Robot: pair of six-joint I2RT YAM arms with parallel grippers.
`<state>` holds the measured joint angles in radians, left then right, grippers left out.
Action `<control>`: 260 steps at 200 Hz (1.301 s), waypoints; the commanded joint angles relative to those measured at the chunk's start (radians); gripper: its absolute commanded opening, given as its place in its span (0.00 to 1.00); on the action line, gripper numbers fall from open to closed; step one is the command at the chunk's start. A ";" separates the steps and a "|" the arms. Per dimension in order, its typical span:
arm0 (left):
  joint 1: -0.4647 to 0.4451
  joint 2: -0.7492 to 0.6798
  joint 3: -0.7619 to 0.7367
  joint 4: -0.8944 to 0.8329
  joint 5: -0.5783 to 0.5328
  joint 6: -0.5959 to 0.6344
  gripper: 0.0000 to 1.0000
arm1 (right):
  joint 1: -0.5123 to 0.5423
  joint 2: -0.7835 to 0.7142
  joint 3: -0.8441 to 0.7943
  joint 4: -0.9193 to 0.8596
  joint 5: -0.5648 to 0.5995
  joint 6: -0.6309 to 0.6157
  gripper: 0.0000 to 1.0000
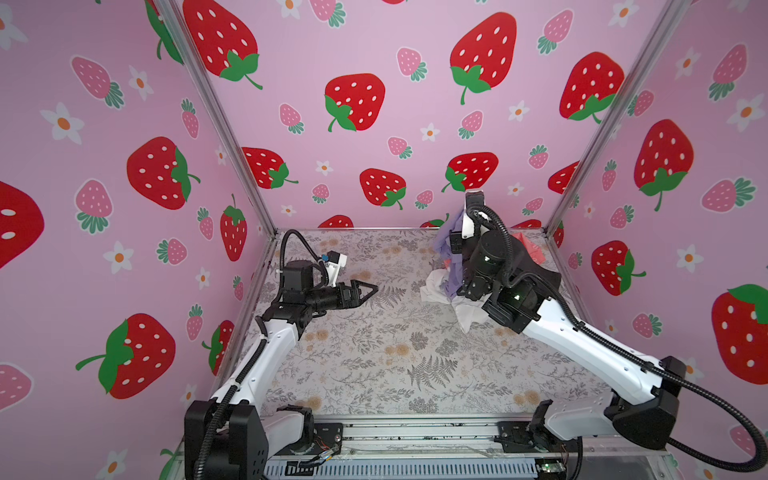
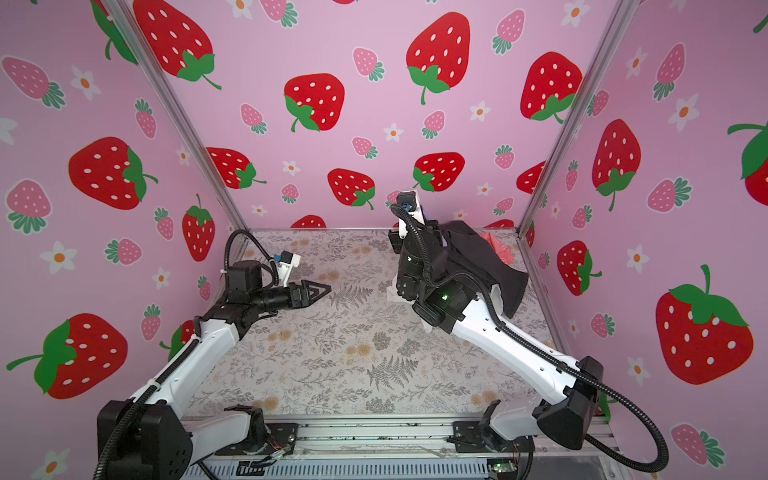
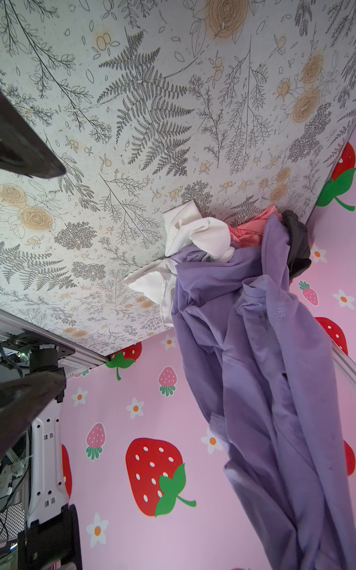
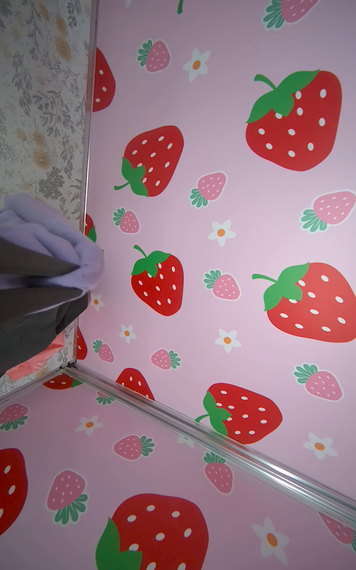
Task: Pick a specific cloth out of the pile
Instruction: 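Lift the lavender cloth up out of the pile with the right gripper, then swing the held lavender cloth toward the left gripper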
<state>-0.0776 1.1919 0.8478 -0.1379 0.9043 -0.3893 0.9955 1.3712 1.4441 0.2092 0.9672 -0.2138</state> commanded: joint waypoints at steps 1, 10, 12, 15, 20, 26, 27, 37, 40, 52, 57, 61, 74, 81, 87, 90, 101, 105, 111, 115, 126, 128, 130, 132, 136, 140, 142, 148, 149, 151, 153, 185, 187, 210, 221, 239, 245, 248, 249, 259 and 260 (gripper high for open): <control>-0.007 -0.015 0.017 -0.004 0.007 0.013 0.99 | 0.014 -0.039 0.062 0.115 -0.045 -0.016 0.00; -0.007 -0.017 0.016 -0.004 0.007 0.015 0.99 | 0.014 -0.040 0.069 0.123 -0.056 -0.016 0.00; -0.006 -0.016 0.017 -0.003 0.007 0.015 0.99 | 0.014 -0.039 0.070 0.125 -0.058 -0.016 0.00; -0.007 -0.017 0.017 -0.003 0.007 0.015 0.99 | 0.014 -0.037 0.073 0.127 -0.061 -0.017 0.00; -0.007 -0.017 0.017 -0.003 0.007 0.015 0.99 | 0.014 -0.037 0.079 0.130 -0.066 -0.021 0.00; -0.007 -0.017 0.017 -0.004 0.007 0.015 0.99 | 0.014 -0.034 0.087 0.134 -0.068 -0.027 0.00; -0.007 -0.018 0.017 -0.004 0.007 0.015 0.99 | 0.014 -0.033 0.088 0.135 -0.068 -0.028 0.00; -0.007 -0.018 0.017 -0.004 0.005 0.014 0.99 | 0.014 -0.030 0.099 0.145 -0.073 -0.039 0.00; -0.008 -0.018 0.017 -0.005 0.005 0.015 0.99 | 0.015 -0.029 0.103 0.149 -0.075 -0.043 0.00; -0.008 -0.019 0.017 -0.005 0.005 0.015 0.99 | 0.014 -0.024 0.117 0.159 -0.086 -0.054 0.00; -0.008 -0.020 0.017 -0.005 0.005 0.016 0.99 | 0.015 -0.023 0.124 0.163 -0.090 -0.057 0.00; -0.007 -0.020 0.017 -0.005 0.005 0.016 0.99 | 0.015 -0.023 0.130 0.165 -0.093 -0.061 0.00; -0.008 -0.021 0.017 -0.007 0.004 0.016 0.99 | 0.015 -0.017 0.147 0.167 -0.103 -0.066 0.00; -0.008 -0.021 0.016 -0.006 0.004 0.016 0.99 | 0.015 -0.014 0.153 0.167 -0.110 -0.066 0.00; -0.008 -0.023 0.017 -0.006 0.003 0.016 0.99 | 0.014 -0.013 0.157 0.168 -0.117 -0.067 0.00; -0.008 -0.024 0.017 -0.006 0.002 0.016 0.99 | 0.014 -0.013 0.159 0.169 -0.121 -0.066 0.00; -0.008 -0.028 0.017 -0.008 0.000 0.016 0.99 | 0.014 -0.013 0.162 0.170 -0.132 -0.062 0.00; -0.008 -0.030 0.017 -0.008 -0.003 0.016 0.99 | 0.014 -0.015 0.163 0.171 -0.136 -0.060 0.00; -0.007 -0.032 0.017 -0.009 -0.005 0.016 0.99 | 0.014 -0.015 0.165 0.171 -0.144 -0.058 0.00; -0.008 -0.034 0.016 -0.008 -0.008 0.016 0.99 | 0.014 -0.014 0.166 0.170 -0.148 -0.055 0.00; -0.008 -0.041 0.016 -0.010 -0.015 0.018 0.99 | 0.014 -0.017 0.168 0.167 -0.161 -0.047 0.00; -0.007 -0.042 0.016 -0.011 -0.016 0.019 0.99 | 0.015 -0.018 0.168 0.167 -0.163 -0.046 0.00; -0.008 -0.043 0.015 -0.012 -0.018 0.019 0.99 | 0.014 -0.018 0.168 0.167 -0.165 -0.044 0.00; -0.008 -0.044 0.014 -0.012 -0.018 0.020 0.99 | 0.015 -0.018 0.168 0.165 -0.168 -0.042 0.00; -0.008 -0.046 0.014 -0.012 -0.020 0.020 0.99 | 0.014 -0.021 0.168 0.164 -0.174 -0.039 0.00; -0.007 -0.049 0.014 -0.012 -0.021 0.021 0.99 | 0.014 -0.022 0.169 0.162 -0.179 -0.035 0.00; -0.008 -0.050 0.014 -0.012 -0.023 0.020 0.99 | 0.014 -0.023 0.169 0.161 -0.181 -0.032 0.00; -0.008 -0.052 0.012 -0.012 -0.025 0.021 0.99 | 0.014 -0.023 0.170 0.159 -0.188 -0.028 0.00; -0.008 -0.053 0.013 -0.012 -0.025 0.021 0.99 | 0.014 -0.023 0.171 0.158 -0.190 -0.028 0.00; -0.008 -0.054 0.012 -0.012 -0.026 0.021 0.99 | 0.014 -0.023 0.171 0.157 -0.192 -0.026 0.00; -0.008 -0.055 0.013 -0.013 -0.027 0.020 0.99 | 0.015 -0.023 0.172 0.155 -0.195 -0.022 0.00; -0.007 -0.067 0.009 -0.014 -0.029 0.024 0.99 | 0.014 -0.009 0.200 0.098 -0.250 0.030 0.00; -0.007 -0.069 0.009 -0.014 -0.030 0.023 0.99 | 0.014 -0.007 0.202 0.095 -0.254 0.033 0.00; -0.009 -0.075 0.007 -0.013 -0.030 0.024 0.99 | 0.014 0.020 0.235 0.046 -0.291 0.061 0.00; -0.010 -0.078 0.007 -0.013 -0.030 0.025 0.99 | 0.015 0.033 0.253 0.031 -0.295 0.068 0.00; -0.009 -0.082 0.007 -0.012 -0.030 0.025 0.99 | 0.014 0.048 0.267 0.021 -0.317 0.081 0.00; -0.010 -0.082 0.007 -0.012 -0.030 0.024 0.99 | 0.014 0.053 0.273 0.018 -0.326 0.088 0.00; -0.009 -0.084 0.008 -0.012 -0.030 0.026 0.99 | 0.014 0.055 0.274 0.017 -0.331 0.091 0.00; -0.009 -0.084 0.008 -0.012 -0.031 0.026 0.99 | 0.014 0.055 0.275 0.016 -0.332 0.092 0.00; -0.009 -0.087 0.006 -0.011 -0.030 0.026 0.99 | 0.014 0.064 0.279 0.015 -0.343 0.110 0.00; -0.010 -0.087 0.007 -0.011 -0.030 0.026 0.99 | 0.014 0.064 0.280 0.015 -0.344 0.111 0.00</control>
<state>-0.0834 1.1255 0.8478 -0.1390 0.8711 -0.3779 1.0016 1.4227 1.6825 0.2096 0.6765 -0.1471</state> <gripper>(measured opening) 0.993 0.070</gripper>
